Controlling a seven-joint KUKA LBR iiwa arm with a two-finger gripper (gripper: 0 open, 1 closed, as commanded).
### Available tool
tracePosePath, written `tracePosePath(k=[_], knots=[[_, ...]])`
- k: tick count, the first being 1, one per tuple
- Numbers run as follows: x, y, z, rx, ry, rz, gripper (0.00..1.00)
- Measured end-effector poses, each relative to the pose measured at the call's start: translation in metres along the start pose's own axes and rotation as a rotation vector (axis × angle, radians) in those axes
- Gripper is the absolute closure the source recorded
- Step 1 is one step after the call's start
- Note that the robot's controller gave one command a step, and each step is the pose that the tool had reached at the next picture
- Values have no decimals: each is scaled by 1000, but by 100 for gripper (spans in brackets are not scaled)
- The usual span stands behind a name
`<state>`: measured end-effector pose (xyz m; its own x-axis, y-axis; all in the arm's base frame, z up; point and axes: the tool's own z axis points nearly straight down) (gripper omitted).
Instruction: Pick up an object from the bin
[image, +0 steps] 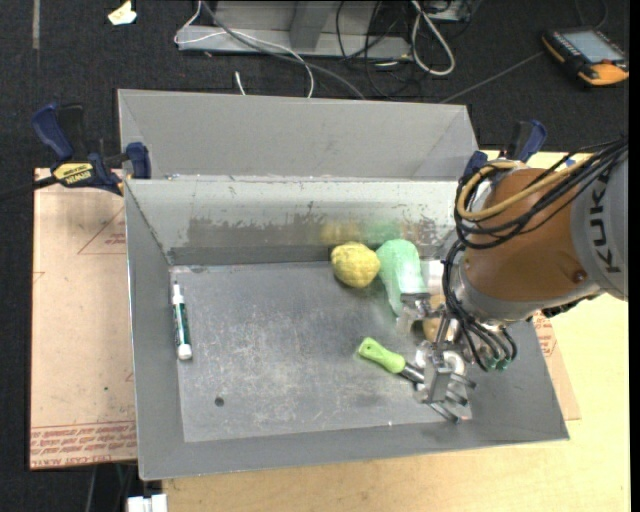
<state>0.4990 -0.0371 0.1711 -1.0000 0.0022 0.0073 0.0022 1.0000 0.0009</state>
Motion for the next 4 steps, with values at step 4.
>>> tracePosePath(k=[4], knots=[[3,-64,97,-1,-19,157,0]])
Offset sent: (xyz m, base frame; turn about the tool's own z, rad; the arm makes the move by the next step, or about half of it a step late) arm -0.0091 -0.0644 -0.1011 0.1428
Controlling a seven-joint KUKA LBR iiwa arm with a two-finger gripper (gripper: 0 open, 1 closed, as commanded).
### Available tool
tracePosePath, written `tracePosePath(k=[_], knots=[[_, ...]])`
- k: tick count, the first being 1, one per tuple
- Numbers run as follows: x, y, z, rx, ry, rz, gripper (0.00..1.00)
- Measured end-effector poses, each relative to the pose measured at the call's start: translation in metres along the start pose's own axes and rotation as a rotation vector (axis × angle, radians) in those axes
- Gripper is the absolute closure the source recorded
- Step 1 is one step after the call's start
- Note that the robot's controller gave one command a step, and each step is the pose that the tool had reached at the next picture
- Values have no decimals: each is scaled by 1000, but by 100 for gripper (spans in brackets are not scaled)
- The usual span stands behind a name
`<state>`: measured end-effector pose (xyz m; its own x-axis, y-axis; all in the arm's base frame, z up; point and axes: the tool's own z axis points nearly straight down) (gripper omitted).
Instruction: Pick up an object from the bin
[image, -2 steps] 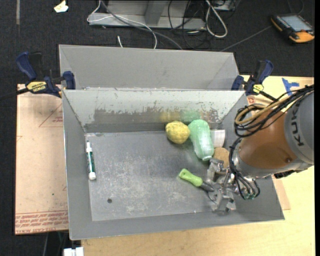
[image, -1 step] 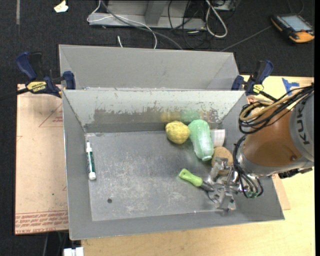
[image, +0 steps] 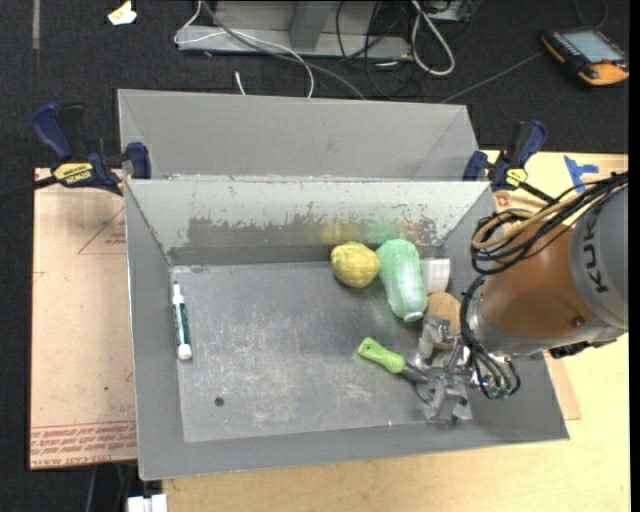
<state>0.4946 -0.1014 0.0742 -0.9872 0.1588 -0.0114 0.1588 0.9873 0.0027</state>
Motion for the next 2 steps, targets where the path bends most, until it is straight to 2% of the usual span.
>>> tracePosePath(k=[1,2], knots=[[6,10,3,-22,10,311,0],[14,11,1,-3,-13,216,100]])
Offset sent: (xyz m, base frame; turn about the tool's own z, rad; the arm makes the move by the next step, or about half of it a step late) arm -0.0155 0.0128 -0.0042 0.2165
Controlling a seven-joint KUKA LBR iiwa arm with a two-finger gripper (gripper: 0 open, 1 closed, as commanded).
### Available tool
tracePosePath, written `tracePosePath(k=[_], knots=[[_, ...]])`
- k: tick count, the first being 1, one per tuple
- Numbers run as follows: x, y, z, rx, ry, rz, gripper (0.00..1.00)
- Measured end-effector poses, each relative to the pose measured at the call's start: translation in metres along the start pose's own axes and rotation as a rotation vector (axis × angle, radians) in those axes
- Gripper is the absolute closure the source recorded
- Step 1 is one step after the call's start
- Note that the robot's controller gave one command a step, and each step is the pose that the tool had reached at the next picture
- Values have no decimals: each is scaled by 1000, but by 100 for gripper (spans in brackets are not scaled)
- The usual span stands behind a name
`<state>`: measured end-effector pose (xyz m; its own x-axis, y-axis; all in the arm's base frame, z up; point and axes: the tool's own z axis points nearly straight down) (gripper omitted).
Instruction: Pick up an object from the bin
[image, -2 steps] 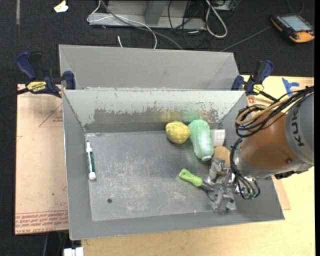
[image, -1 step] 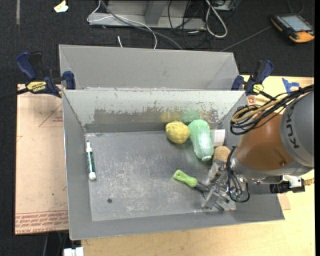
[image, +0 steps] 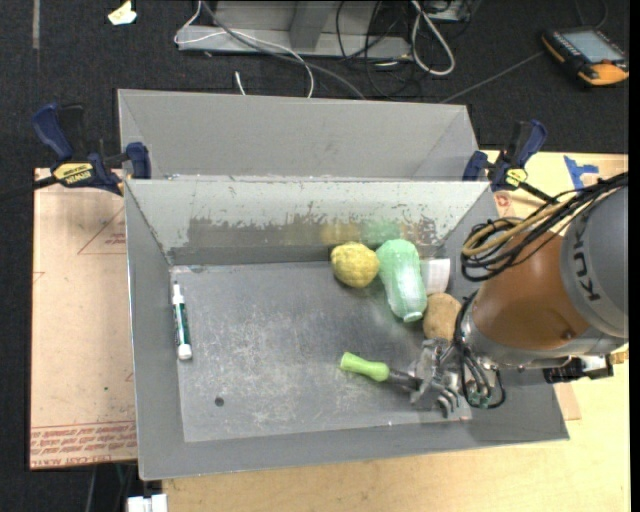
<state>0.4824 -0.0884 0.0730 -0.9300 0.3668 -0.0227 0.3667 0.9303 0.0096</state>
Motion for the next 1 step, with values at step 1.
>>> tracePosePath(k=[1], knots=[[0,0,0,0,0,0,100]])
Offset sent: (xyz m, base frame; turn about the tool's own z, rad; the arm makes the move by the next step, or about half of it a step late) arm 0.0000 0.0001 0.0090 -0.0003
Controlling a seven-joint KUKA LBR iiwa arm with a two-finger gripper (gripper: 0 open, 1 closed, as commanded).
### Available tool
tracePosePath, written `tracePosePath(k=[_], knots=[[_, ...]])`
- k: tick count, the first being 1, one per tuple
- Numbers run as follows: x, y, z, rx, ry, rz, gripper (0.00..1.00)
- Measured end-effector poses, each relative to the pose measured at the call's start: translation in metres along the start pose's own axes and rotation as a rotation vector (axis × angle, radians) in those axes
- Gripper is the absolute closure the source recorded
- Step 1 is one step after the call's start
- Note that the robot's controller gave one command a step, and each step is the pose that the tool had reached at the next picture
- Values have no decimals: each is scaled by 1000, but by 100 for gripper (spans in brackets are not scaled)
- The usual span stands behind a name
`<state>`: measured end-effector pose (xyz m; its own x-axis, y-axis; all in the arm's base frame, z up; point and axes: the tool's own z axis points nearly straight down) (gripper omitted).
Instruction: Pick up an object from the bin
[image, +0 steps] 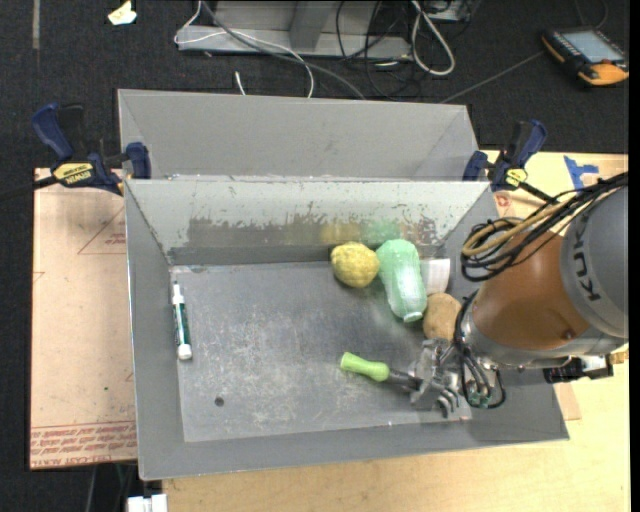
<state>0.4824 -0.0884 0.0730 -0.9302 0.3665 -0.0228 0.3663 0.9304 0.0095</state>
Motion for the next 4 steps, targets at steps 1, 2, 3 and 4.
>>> tracePosePath(k=[1,2,3,4], knots=[[0,0,-5,0,2,-1,100],[2,0,-27,0,7,-1,100],[0,1,-57,-1,2,-1,100],[0,1,-78,-1,5,-2,100]])
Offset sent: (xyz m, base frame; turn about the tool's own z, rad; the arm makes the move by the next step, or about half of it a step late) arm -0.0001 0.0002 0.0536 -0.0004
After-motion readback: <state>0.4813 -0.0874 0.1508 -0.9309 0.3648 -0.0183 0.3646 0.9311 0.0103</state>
